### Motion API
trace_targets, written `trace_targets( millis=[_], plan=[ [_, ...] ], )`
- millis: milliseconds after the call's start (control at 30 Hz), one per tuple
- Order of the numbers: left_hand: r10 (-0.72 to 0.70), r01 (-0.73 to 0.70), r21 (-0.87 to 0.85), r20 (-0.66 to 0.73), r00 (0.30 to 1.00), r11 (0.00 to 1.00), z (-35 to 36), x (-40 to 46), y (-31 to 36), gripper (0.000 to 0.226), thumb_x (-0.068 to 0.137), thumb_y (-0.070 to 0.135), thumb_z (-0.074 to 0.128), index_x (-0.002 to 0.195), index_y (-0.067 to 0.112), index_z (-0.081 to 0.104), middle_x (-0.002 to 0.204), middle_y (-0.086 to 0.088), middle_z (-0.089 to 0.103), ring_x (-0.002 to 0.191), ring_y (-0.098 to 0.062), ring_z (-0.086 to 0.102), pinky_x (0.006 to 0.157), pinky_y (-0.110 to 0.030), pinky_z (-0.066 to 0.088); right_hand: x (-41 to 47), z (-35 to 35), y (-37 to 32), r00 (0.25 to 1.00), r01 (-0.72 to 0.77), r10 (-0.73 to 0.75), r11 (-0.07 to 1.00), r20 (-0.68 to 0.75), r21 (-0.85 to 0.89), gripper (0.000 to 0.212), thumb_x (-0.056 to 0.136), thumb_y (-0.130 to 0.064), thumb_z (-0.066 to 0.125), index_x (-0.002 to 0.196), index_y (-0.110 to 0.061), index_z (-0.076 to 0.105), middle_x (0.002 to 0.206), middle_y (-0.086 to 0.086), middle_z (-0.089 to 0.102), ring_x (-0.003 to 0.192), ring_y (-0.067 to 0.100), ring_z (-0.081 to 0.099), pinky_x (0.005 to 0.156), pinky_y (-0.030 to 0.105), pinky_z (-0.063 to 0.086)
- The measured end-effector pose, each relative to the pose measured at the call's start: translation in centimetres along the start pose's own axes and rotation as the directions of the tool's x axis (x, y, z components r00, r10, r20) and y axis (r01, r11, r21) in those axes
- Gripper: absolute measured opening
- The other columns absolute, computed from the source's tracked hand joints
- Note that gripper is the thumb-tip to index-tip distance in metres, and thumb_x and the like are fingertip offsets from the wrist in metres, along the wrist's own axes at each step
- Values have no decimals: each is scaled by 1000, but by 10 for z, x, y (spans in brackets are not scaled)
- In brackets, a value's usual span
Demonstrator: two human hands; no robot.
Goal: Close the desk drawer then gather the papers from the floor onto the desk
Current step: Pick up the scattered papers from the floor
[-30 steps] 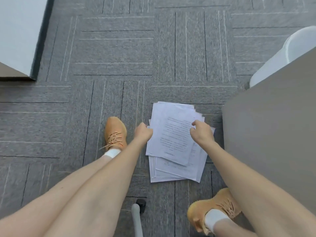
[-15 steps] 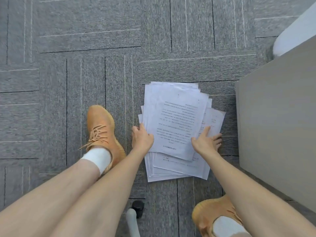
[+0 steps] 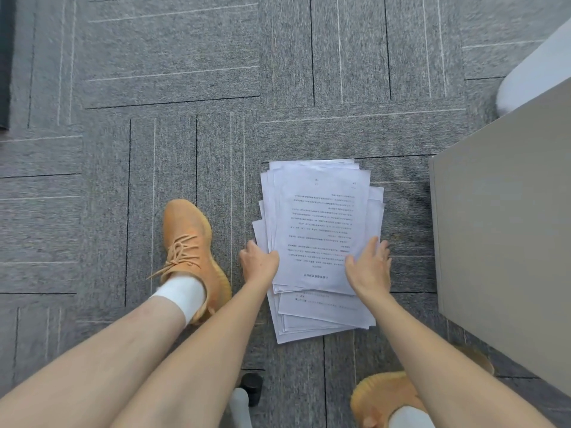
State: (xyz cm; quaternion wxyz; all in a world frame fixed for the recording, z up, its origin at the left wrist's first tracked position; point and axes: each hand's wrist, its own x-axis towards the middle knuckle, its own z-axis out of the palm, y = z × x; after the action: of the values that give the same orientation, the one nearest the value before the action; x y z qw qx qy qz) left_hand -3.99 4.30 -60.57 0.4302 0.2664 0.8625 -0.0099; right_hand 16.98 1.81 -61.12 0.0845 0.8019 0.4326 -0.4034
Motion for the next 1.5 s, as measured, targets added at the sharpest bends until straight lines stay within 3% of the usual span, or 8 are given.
trace_targets(
  millis=[200,300,433,567,900,1133,1333,1500],
  plan=[
    [62,-56,-100,48,997,993,5,-5,5,41,83,16,53,122,12,44,121,-16,53,89,-28,50,73,-32,39,-15,14,-13,999,34,-34,996,-6,84,78,98,-34,48,158,-3,8,166,20,10,153,35,12,125,44,12],
    [76,-59,-202,82,994,978,7,-6,4,48,79,19,54,126,26,46,121,-11,57,97,-29,57,81,-34,45,-16,9,-16,992,17,8,982,-129,189,69,94,-27,57,153,-7,26,153,17,39,137,37,42,112,47,35],
    [110,-80,-240,112,988,968,12,-6,-4,64,73,25,55,131,43,38,120,0,60,108,-28,58,94,-46,49,-8,2,-13,985,-110,146,941,-91,320,70,94,-27,59,154,-10,25,150,20,36,126,41,51,108,53,39],
    [99,-47,-344,137,986,938,2,-8,-2,55,82,11,61,133,22,42,109,3,61,96,-21,60,80,-31,48,3,0,-9,974,-210,225,905,2,371,65,97,-25,56,153,-5,28,150,19,40,130,39,47,108,54,40],
    [36,205,-518,417,908,830,-4,9,-4,34,89,-1,62,121,8,59,120,-17,67,106,-36,65,95,-53,51,12,-6,-9,973,-226,229,963,-6,144,46,96,-35,47,132,-6,50,139,21,48,127,39,44,108,50,33],
    [104,236,-552,515,851,800,-31,6,12,41,92,-7,55,131,5,54,128,-20,63,116,-42,60,98,-60,46,15,-31,-9,978,-195,134,864,162,464,39,87,-32,56,120,-11,56,118,8,65,107,32,61,81,36,47],
    [124,205,-533,516,847,821,-63,-5,27,47,90,-7,55,134,9,52,127,-18,65,111,-40,64,94,-62,49,6,-49,-22,966,-225,93,761,241,608,17,83,-13,59,98,-15,69,110,6,74,100,31,70,95,51,55],
    [228,168,-569,558,798,805,-94,-23,43,46,92,-6,51,136,10,51,129,-20,64,116,-41,62,96,-60,48,-9,-72,-40,945,-286,67,648,321,706,25,93,-5,58,118,-6,64,118,11,69,107,35,67,94,51,54]
  ],
)
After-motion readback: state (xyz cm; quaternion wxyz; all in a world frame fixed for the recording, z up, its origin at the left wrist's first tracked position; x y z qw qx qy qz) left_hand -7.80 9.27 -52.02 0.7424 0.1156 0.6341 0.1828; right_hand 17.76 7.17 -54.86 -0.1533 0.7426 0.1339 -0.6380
